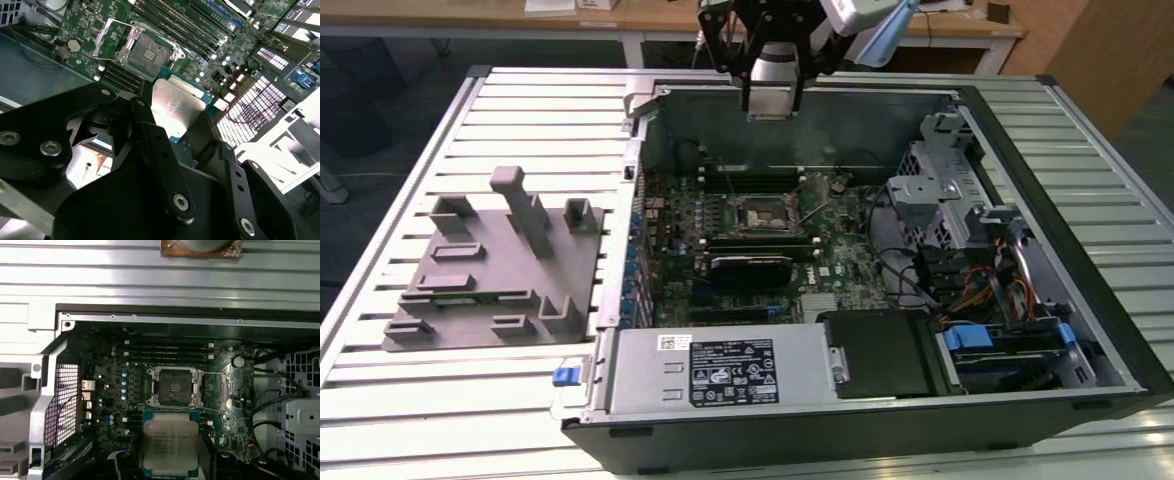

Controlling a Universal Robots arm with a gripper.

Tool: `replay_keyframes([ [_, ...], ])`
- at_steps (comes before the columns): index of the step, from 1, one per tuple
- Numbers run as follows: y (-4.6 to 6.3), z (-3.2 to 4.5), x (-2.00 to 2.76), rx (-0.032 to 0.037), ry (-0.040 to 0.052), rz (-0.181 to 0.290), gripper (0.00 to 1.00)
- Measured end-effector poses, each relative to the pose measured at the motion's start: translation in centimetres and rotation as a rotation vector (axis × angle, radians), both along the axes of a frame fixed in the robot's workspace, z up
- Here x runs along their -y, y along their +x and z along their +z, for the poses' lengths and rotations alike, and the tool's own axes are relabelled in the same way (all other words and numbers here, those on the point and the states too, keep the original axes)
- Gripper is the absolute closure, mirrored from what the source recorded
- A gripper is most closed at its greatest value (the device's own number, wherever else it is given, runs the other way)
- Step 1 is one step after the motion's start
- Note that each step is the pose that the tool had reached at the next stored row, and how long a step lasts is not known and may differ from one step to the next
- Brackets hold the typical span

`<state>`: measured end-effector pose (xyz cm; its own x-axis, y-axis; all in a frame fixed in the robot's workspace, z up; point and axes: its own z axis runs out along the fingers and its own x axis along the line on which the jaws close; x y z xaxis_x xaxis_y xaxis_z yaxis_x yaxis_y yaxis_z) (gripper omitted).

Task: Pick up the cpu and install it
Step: 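Place the cpu into insertion slot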

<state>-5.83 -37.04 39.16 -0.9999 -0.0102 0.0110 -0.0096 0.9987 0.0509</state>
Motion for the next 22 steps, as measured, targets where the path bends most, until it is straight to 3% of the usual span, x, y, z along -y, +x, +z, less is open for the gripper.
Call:
replay_keyframes([
  [2,0.03,-0.01,0.0,0.0,-0.0002,-0.009,0.47],
  [7,0.03,-0.1,-0.01,0.0,-0.0001,-0.089,0.47],
  [22,0.03,-0.4,-0.07,0.0,-0.0002,-0.267,0.47],
])
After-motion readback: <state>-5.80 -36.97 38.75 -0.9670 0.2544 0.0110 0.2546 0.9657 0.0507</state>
